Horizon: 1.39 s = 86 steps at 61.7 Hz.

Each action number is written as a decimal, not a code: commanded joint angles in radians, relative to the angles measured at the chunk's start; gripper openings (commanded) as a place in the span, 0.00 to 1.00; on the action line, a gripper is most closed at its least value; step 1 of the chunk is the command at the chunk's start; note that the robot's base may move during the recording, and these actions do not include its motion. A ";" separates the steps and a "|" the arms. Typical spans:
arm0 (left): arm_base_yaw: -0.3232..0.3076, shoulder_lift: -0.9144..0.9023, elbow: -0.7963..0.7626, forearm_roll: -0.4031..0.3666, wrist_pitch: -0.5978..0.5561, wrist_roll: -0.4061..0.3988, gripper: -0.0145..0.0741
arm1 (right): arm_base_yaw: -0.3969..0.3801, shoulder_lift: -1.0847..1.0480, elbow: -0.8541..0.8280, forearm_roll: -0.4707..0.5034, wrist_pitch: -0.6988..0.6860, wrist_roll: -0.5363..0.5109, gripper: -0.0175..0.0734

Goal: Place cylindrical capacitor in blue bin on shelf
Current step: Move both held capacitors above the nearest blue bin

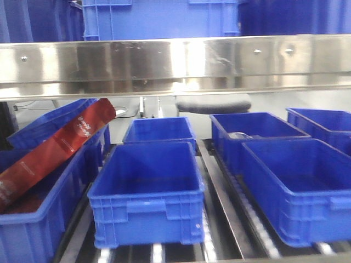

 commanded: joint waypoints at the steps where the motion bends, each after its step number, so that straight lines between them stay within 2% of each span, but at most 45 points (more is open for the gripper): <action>1: -0.004 -0.001 0.001 -0.001 -0.021 0.001 0.04 | 0.000 -0.006 0.000 -0.006 -0.025 -0.004 0.01; 86: -0.004 -0.001 0.001 -0.001 -0.021 0.001 0.04 | 0.000 -0.006 0.000 -0.006 -0.025 -0.004 0.01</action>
